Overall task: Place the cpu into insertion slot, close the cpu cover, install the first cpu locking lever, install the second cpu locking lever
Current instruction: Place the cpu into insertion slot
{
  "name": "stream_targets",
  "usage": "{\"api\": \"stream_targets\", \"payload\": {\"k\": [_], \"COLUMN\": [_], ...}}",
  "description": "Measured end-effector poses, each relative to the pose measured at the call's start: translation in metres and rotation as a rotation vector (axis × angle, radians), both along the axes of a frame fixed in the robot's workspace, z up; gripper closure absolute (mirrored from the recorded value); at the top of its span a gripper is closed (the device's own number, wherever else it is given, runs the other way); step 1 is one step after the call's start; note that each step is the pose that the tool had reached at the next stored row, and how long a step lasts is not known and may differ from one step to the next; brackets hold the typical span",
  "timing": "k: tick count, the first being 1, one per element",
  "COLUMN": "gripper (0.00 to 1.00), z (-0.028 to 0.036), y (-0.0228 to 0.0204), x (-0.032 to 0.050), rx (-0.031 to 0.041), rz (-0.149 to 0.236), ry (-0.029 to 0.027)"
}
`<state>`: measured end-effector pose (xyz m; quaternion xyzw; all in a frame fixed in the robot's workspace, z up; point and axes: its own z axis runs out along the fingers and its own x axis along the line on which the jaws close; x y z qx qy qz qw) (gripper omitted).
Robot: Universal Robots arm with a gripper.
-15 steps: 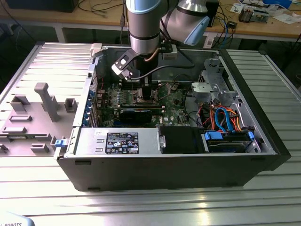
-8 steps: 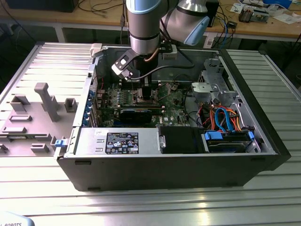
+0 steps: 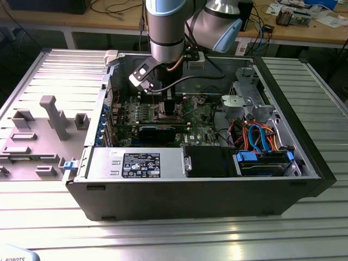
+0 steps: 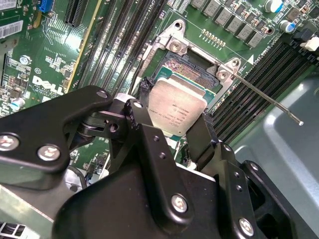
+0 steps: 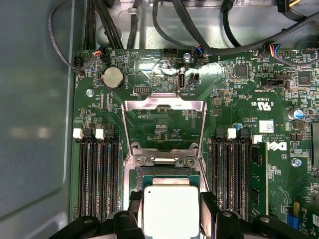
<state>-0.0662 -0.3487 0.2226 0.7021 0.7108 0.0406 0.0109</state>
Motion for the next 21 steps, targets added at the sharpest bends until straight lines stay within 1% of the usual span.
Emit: {"api": "stream_targets", "payload": {"k": [2, 9, 16, 19, 21], "gripper": [0.46, 0.46, 0.46, 0.46, 0.46], "z": [-0.0031, -0.0084, -0.009, -0.0092, -0.0099], "y": [0.0001, 0.0005, 0.0005, 0.0005, 0.0006], "x": [0.0, 0.0, 0.0, 0.0009, 0.0009], "rx": [0.0001, 0.0, -0.0001, -0.0001, 0.0002], "rz": [0.0, 0.0, 0.0, 0.0, 0.0], "ry": [-0.0001, 0.0004, 0.0005, 0.0054, 0.0055]}}
